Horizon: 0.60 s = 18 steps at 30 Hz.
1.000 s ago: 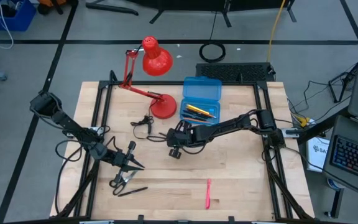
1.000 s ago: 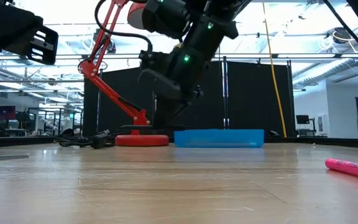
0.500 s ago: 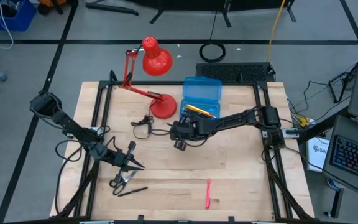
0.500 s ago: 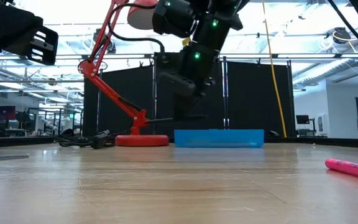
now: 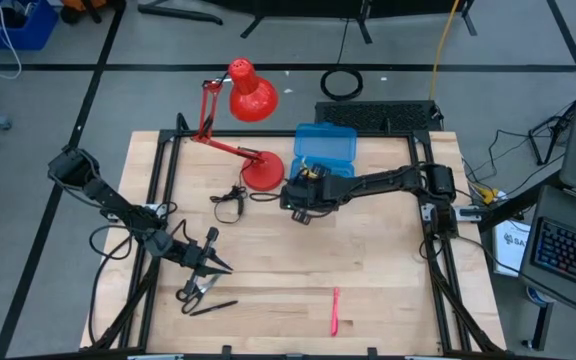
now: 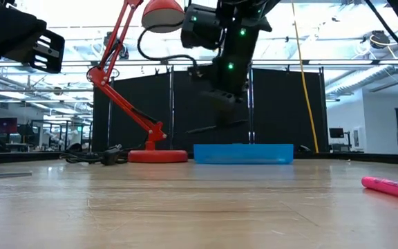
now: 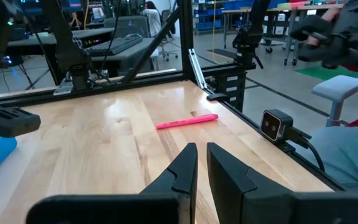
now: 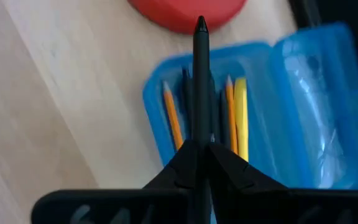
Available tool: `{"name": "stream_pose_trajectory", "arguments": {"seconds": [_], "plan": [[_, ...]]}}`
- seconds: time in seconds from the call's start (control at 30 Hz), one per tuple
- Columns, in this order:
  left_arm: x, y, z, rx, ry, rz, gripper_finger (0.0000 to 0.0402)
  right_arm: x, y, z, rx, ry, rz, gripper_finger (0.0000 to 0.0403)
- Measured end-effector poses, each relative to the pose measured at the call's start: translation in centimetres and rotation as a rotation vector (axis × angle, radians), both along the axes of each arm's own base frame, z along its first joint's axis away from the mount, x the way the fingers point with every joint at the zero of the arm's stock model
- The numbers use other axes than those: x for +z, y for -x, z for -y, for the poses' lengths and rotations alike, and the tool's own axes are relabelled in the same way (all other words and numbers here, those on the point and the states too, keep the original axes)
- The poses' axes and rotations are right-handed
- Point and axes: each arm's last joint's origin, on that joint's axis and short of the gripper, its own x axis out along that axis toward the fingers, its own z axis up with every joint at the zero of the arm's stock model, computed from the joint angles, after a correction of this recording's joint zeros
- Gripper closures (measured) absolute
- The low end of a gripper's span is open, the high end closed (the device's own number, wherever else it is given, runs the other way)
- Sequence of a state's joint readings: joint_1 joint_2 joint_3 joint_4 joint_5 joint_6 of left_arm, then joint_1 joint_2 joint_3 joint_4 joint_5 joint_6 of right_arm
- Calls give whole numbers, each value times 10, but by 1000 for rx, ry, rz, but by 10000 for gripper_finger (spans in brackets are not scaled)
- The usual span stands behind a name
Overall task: Pick & place school supplies into a supply box
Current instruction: Put the black pen into the blue supply box
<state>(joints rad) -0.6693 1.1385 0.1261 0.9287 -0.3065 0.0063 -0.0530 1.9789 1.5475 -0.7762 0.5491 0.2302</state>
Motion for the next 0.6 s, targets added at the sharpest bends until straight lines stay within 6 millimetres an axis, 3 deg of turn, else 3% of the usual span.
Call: {"name": "stream_pose_trajectory", "arguments": {"seconds": [0.23, 0.6], "plan": [[0, 0, 0, 0, -1, -2, 360, 0, 13, 26, -78, -12, -90, 393], [-1, 0, 0, 1, -2, -5, 360, -2, 20, 70, -84, -152, -85, 392]]}}
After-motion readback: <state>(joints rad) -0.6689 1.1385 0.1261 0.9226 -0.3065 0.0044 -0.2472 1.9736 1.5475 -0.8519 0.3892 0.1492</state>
